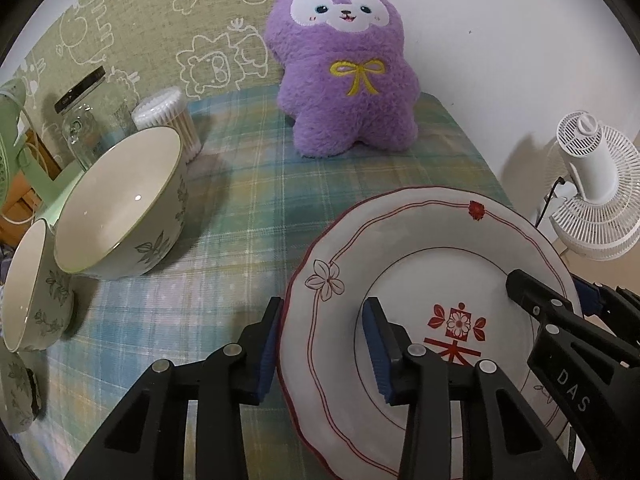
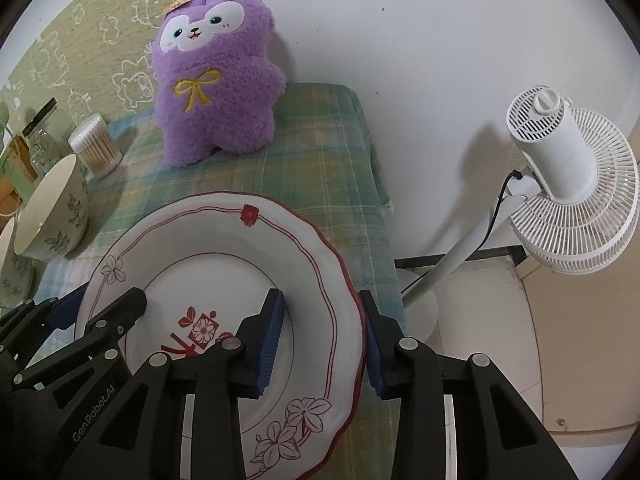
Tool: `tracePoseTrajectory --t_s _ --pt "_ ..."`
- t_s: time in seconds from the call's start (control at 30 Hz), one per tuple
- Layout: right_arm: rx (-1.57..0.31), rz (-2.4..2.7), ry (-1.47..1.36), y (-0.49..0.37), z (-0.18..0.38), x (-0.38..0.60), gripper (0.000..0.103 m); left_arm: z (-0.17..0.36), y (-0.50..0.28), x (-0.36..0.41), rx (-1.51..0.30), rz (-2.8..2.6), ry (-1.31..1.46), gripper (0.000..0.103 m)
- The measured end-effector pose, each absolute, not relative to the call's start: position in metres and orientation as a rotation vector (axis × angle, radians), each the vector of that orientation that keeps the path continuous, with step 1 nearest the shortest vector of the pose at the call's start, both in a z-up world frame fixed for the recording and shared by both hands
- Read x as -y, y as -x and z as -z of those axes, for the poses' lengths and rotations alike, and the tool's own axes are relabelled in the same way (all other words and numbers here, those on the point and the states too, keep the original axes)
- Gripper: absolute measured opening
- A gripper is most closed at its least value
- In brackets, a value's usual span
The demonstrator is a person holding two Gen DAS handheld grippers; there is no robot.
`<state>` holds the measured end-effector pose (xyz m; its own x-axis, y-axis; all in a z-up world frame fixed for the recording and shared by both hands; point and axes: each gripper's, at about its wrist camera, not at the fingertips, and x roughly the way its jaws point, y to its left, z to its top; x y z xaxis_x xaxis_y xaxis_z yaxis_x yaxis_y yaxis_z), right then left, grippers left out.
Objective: Organize plates and bowls
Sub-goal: 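Lift the red-trimmed plate with both grippers and carry it over the yellow-flower stack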
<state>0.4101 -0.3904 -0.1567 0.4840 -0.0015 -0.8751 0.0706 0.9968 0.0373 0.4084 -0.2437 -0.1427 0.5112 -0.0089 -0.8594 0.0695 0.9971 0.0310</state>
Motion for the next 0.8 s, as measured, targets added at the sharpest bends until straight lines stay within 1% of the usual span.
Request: tracePoseTrajectory --t_s 0.43,0.8 --pt "-1.045 0.051 -0.072 -0.396 0.136 0.380 0.040 0.124 -0.396 0.233 -1.020 0.050 -0.050 0.040" --pt "-1.009 0.061 -0.069 -0.377 0.106 0.366 0.040 0.099 -0.377 0.223 -0.983 0.058 -0.044 0.040"
